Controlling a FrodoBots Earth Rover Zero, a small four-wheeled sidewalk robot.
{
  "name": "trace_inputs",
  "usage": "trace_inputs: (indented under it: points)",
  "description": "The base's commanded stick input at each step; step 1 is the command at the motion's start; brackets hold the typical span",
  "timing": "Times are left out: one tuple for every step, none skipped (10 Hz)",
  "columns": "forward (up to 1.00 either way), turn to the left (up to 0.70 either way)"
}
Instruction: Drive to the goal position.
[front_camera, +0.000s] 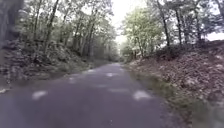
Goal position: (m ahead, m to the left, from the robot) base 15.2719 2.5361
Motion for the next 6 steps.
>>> trace_inputs:
  points:
    - [0.70,0.00]
    - [0.70,0.00]
    - [0.70,0.00]
    - [0.70,0.00]
    - [0.70,0.00]
    - [0.70,0.00]
